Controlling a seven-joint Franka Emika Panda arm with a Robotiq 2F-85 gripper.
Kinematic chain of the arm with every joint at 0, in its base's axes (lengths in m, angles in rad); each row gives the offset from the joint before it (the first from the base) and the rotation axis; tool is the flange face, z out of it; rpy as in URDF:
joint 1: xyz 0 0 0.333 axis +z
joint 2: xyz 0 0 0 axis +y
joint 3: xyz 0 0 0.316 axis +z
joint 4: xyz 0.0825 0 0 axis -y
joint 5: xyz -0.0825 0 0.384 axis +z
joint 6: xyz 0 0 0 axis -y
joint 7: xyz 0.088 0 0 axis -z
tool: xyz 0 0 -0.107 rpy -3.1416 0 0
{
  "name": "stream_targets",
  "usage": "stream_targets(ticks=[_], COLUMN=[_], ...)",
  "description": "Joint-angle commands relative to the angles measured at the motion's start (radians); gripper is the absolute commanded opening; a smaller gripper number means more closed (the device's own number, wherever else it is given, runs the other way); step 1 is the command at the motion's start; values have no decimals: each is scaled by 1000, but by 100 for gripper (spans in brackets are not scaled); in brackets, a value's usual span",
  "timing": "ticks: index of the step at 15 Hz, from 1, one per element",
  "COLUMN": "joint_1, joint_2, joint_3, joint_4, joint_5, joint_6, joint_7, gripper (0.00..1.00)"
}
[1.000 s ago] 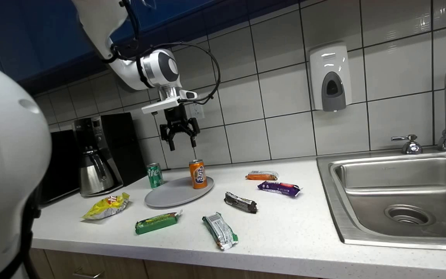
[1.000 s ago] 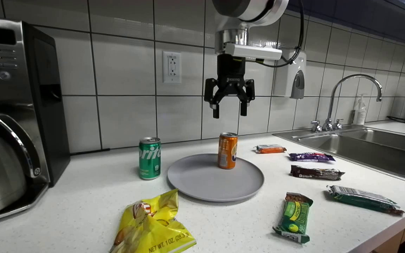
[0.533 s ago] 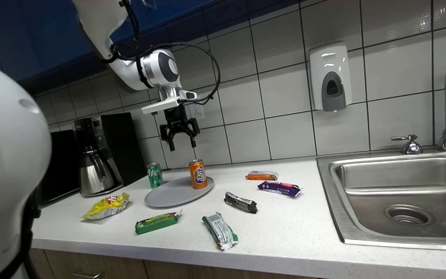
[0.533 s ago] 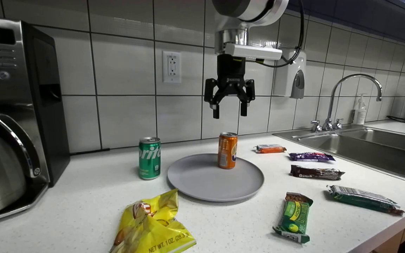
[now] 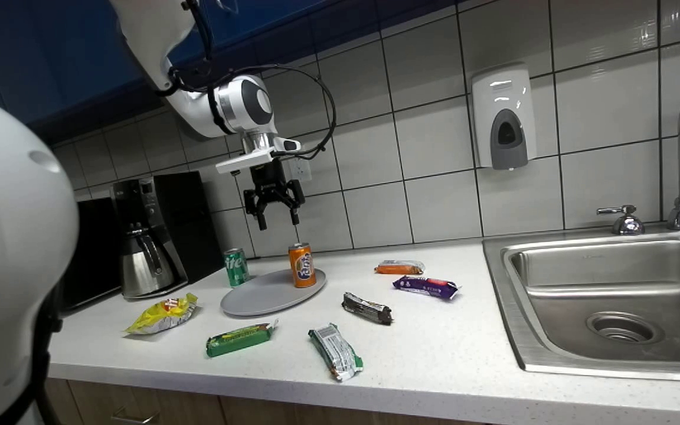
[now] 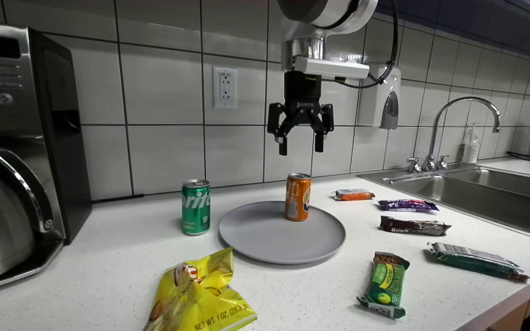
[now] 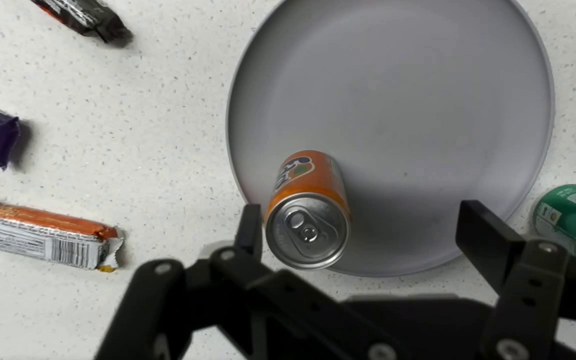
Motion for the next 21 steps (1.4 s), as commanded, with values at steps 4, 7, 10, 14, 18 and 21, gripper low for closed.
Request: stream_targets(ticks=[4,7,10,14,18,21], joint_1=[-15,-15,-21,-31,-49,-62], joint_2=[0,0,-1,3,15,29], joint_3=[16,16,17,18,17,16], joint_4=[2,2,8,12,18,25], joint_5=[-6,-6,-1,4,15,19], joint_6=[-3,-3,-14,-7,-6,-6], joint_7=[4,4,-14,-49,-88,-111], gripper=[100,100,100,100,100,100])
